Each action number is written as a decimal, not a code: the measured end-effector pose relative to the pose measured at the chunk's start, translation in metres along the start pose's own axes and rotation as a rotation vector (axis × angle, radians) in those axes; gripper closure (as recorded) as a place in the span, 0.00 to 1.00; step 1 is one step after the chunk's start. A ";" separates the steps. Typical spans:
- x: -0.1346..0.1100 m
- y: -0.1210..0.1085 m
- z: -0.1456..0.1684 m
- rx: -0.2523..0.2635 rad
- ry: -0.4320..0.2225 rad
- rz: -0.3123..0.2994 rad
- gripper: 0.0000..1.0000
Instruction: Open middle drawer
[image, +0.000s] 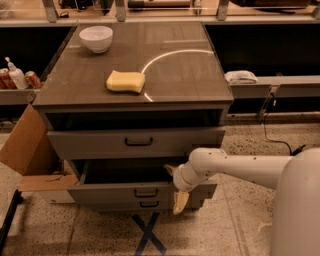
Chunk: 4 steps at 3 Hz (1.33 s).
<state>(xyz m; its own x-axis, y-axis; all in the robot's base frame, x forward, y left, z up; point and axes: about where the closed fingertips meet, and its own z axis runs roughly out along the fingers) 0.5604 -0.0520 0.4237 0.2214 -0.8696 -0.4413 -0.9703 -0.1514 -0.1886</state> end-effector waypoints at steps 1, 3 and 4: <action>-0.013 0.004 0.005 -0.038 -0.001 -0.017 0.00; -0.025 0.024 0.002 -0.061 -0.001 -0.003 0.38; -0.028 0.040 -0.002 -0.067 0.008 0.017 0.63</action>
Offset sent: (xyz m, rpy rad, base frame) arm -0.0250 0.0226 0.0031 -0.0275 0.0592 0.0397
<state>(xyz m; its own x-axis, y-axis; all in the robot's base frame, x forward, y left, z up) 0.5148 -0.0352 0.4301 0.2044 -0.8761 -0.4367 -0.9783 -0.1675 -0.1220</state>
